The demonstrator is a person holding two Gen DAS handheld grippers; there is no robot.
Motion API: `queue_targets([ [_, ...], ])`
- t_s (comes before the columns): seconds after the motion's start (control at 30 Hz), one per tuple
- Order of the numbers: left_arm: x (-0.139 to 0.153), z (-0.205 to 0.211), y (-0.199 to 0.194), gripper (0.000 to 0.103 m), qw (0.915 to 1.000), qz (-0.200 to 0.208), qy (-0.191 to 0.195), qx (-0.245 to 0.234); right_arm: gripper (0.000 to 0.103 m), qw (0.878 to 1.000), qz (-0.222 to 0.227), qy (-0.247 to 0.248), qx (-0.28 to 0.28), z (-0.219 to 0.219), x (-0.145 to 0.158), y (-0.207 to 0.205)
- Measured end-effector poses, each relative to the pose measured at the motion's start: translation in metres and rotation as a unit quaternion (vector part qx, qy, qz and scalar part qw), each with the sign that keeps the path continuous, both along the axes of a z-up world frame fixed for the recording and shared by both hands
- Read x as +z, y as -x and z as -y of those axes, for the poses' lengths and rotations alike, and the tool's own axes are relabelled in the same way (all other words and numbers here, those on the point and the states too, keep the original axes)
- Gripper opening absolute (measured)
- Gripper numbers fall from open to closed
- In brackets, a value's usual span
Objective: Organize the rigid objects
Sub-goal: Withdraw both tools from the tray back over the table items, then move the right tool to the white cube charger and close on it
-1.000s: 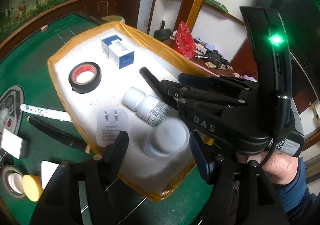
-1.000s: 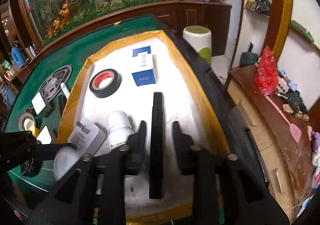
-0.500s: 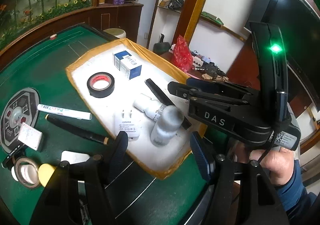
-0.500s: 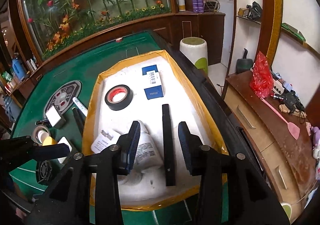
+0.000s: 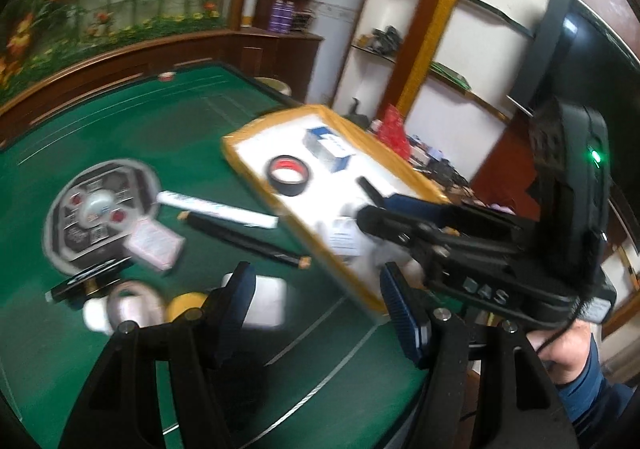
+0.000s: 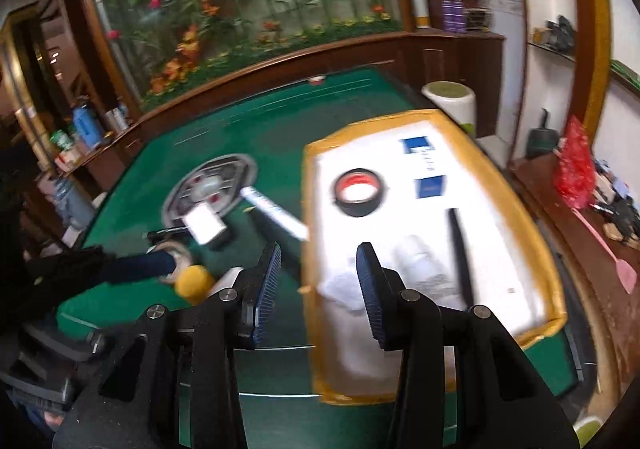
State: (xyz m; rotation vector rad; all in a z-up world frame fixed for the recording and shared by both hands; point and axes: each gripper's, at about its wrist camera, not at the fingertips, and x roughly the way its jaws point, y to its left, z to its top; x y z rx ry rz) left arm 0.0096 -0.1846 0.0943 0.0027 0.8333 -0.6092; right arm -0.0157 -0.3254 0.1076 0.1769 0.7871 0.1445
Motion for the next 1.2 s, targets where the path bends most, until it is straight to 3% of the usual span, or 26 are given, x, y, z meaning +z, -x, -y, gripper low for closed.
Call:
queue_targets([
  [0.13, -0.001, -0.041, -0.001, 0.065, 0.9993, 0.001, 0.003, 0.038, 0.039, 0.999, -0.006, -0.013, 0.032, -0.027, -0.008, -0.002],
  [0.3, -0.015, -0.098, -0.003, 0.075, 0.9954, 0.015, -0.044, 0.083, 0.039, 0.996, -0.024, -0.031, 0.077, -0.056, -0.027, -0.002],
  [0.37, -0.027, -0.119, -0.010, 0.074, 0.9925, -0.002, -0.055, 0.109, 0.039, 0.995, -0.035, -0.031, 0.088, -0.063, -0.036, -0.004],
  [0.5, -0.047, -0.138, -0.021, 0.074, 0.9908, -0.057, -0.022, 0.121, 0.039, 0.994, -0.053, -0.041, 0.089, -0.065, -0.048, -0.013],
  [0.6, -0.055, -0.131, -0.018, 0.074, 0.9927, -0.072, -0.001, 0.097, 0.039, 0.992, -0.071, -0.055, 0.088, -0.064, -0.057, -0.019],
  [0.8, -0.054, -0.086, 0.009, 0.075, 0.9989, -0.042, -0.021, -0.003, 0.039, 0.991, -0.078, -0.076, 0.078, -0.062, -0.063, -0.020],
  [1.0, -0.054, -0.048, 0.033, 0.075, 0.9931, 0.000, -0.078, -0.088, 0.039, 0.992, -0.073, -0.076, 0.067, -0.053, -0.061, -0.017],
  [1.2, -0.069, -0.025, 0.027, 0.075, 0.9839, 0.020, -0.151, -0.093, 0.039, 0.993, -0.075, -0.074, 0.056, -0.046, -0.062, -0.021],
])
